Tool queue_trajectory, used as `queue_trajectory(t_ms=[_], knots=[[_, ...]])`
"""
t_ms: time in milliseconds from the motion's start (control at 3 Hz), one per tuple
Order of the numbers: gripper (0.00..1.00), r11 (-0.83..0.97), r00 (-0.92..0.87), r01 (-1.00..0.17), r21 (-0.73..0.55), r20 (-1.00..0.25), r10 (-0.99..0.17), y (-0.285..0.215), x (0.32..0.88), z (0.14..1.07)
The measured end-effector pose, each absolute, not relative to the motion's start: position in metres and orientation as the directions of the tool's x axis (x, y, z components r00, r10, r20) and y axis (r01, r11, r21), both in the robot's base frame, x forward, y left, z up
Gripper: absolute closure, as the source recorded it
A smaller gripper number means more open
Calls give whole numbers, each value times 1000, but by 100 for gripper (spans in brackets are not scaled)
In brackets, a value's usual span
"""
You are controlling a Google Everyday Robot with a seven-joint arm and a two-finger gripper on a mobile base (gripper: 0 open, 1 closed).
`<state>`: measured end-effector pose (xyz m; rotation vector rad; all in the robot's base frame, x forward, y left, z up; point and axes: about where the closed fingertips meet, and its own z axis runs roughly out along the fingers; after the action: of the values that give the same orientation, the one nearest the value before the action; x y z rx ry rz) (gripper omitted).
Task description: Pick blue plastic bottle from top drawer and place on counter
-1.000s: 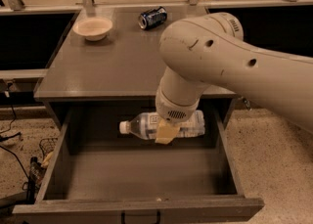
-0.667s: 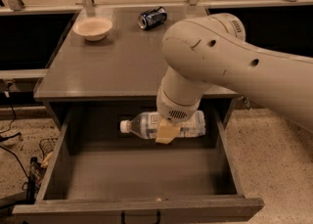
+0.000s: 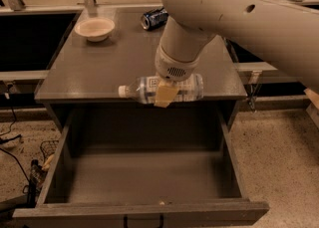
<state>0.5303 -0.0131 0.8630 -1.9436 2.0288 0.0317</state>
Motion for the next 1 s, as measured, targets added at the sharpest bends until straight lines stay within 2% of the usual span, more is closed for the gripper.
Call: queue_trajectory(t_ms=[333,1000], knots=[[100,74,-18,-975,-212,-255,-967,-13,535,860],[100,55,-3,-973,-222,-226,-974,-4,579,859]])
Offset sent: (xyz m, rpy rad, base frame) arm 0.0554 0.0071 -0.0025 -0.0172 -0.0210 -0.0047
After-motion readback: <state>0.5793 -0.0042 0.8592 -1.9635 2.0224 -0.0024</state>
